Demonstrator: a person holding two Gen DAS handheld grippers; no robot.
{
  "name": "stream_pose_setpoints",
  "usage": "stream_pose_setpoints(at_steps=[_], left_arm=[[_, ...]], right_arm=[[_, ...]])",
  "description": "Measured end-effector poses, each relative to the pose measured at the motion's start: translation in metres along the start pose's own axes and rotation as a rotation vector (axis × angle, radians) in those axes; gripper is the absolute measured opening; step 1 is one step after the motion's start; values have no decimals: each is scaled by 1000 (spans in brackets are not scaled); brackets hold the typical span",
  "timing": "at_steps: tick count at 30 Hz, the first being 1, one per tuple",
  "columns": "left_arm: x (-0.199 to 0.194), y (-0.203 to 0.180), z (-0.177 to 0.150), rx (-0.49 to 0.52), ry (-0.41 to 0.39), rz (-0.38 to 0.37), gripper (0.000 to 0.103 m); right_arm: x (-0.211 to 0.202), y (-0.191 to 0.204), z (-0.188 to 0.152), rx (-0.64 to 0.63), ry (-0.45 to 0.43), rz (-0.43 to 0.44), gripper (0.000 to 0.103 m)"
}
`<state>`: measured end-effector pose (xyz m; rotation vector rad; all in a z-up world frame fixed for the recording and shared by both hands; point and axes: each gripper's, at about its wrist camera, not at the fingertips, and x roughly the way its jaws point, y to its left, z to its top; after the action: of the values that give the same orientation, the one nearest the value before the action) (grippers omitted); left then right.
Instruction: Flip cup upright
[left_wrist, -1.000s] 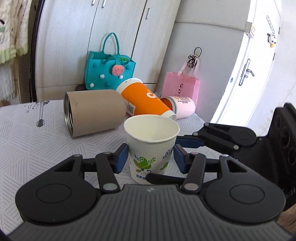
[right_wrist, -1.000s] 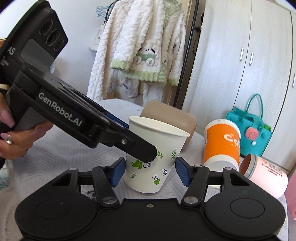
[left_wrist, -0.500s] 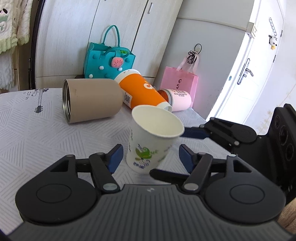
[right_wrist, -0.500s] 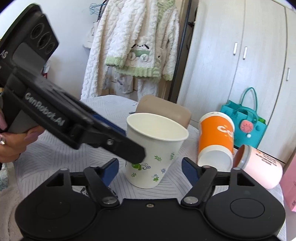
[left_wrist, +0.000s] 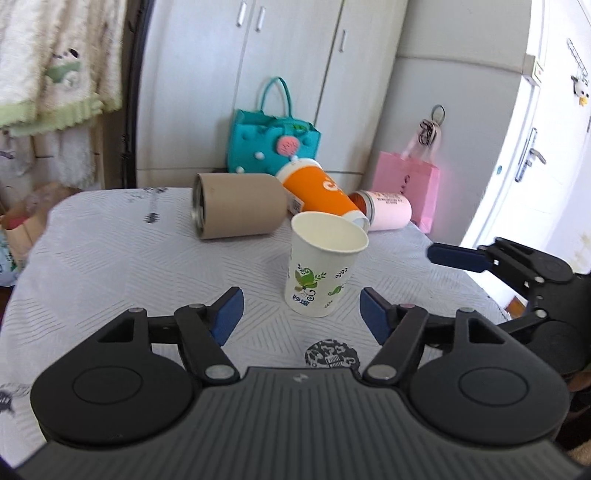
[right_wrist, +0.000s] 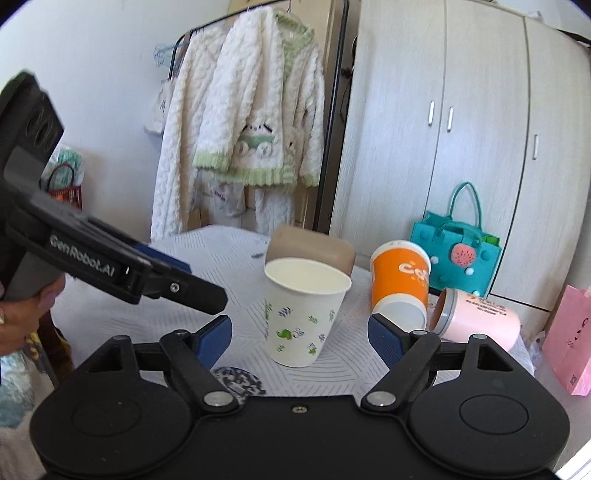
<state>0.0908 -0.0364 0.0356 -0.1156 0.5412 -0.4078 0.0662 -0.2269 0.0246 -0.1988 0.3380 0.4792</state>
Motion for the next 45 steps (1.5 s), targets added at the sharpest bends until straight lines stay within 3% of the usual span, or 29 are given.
stream_pose_setpoints(at_steps=[5,11,20,24,28,30,34,45], left_arm=[[-31,-8,-7,11,-79,82,69],[-56,-19,-14,14,-92,168,70],[-72,-35,-37,18,-82,191,71],[-72,-39,-44,26,-82,209,74],[-74,-38,-52,26,-105,235,86],[-75,-37,-55,22,-121,247,93],[-75,-36,-60,38,-137,287,101],[-69,-35,-66,42,-102,325,103]], right_arm=[[-24,8,1,26,-46,-55,85],[-41,16,-3,71,-37,-125,85],[-61,34,-16,110,-42,-182,85],[-70,41,-19,127,-52,-196,91],[-77,45,-22,135,-64,-246,96],[-78,47,-25,135,-66,-261,103],[-77,55,-30,107,-58,-323,103],[-67,55,-39,170,-20,-375,103]])
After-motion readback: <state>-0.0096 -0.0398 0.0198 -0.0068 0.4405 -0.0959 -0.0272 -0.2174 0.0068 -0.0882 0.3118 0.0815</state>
